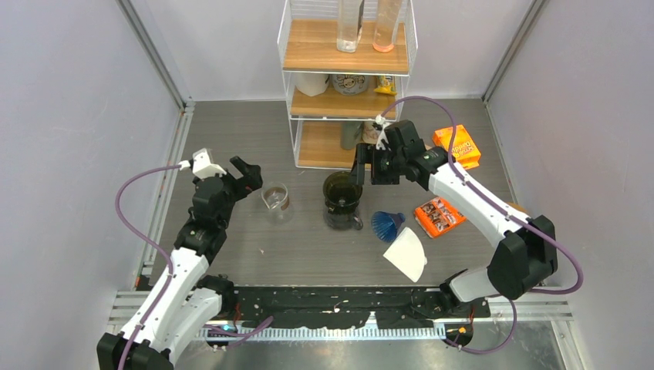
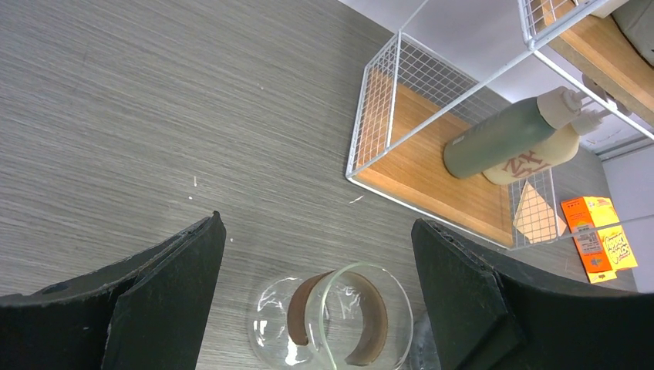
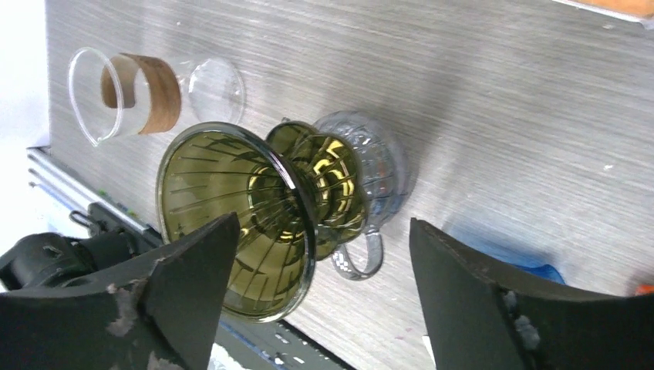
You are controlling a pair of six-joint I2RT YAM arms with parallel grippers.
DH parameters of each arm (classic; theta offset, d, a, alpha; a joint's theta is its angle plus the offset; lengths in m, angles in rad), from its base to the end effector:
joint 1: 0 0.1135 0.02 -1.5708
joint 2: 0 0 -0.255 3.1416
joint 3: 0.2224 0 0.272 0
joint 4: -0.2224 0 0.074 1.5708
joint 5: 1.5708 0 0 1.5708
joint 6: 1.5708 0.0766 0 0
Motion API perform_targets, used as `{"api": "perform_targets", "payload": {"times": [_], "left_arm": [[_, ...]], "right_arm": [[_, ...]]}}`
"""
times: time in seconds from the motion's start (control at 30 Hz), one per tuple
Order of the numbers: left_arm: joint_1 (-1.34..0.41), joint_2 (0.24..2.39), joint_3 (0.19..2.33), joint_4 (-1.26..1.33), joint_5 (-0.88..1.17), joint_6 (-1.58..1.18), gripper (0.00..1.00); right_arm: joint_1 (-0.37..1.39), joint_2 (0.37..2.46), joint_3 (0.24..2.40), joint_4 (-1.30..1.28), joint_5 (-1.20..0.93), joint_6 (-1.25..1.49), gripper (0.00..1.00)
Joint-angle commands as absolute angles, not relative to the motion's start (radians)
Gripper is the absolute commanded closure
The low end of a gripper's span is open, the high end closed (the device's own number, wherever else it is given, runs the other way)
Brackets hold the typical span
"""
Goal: Place the coffee filter in the dripper
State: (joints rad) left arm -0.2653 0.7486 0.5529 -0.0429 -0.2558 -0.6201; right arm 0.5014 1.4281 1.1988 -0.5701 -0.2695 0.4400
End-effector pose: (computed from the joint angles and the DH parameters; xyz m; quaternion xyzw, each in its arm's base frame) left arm 0.2454 -0.0466 0.2593 -0.2152 0.7537 -0.1719 0.5968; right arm 0.3048 0.1903 0.2580 -0.0787 0.9162 0.2800 0.2758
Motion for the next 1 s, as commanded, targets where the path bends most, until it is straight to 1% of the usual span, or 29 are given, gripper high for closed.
{"api": "perform_targets", "payload": {"times": [0.0, 0.07, 0.17, 0.27, 0.33, 0.47, 0.57, 0.7, 0.97], "left_arm": [[-0.262, 0.736, 0.546, -0.006, -0.241, -0.608, 0.01], [-0.262, 0.729, 0.543, -0.006, -0.242, -0.607, 0.01], [-0.262, 0.727, 0.54, -0.006, -0.241, -0.606, 0.01], [-0.263, 0.726, 0.544, -0.006, -0.238, -0.607, 0.01], [-0.262, 0.724, 0.544, -0.005, -0.237, -0.61, 0.01], [-0.262, 0.719, 0.543, -0.006, -0.234, -0.611, 0.01], [-0.262, 0.714, 0.54, -0.006, -0.234, -0.613, 0.01], [-0.262, 0.718, 0.543, -0.006, -0.235, -0.614, 0.01], [-0.262, 0.715, 0.54, -0.006, -0.245, -0.619, 0.01]], "right_arm": [[0.481, 1.351, 1.246, -0.595, -0.153, 0.447, 0.01], [0.462, 1.316, 1.235, -0.616, -0.113, 0.452, 0.04], [0.431, 1.245, 1.194, -0.644, -0.043, 0.455, 0.04], [0.415, 1.158, 1.151, -0.683, 0.105, 0.451, 0.04], [0.406, 1.102, 1.113, -0.737, 0.191, 0.464, 0.05], [0.382, 0.997, 1.015, -0.889, 0.282, 0.54, 0.05], [0.35, 0.927, 0.92, -0.945, 0.295, 0.597, 0.04], [0.312, 0.883, 0.804, -0.961, 0.251, 0.651, 0.04], [0.307, 0.924, 0.648, -0.845, 0.128, 0.679, 0.02]]}}
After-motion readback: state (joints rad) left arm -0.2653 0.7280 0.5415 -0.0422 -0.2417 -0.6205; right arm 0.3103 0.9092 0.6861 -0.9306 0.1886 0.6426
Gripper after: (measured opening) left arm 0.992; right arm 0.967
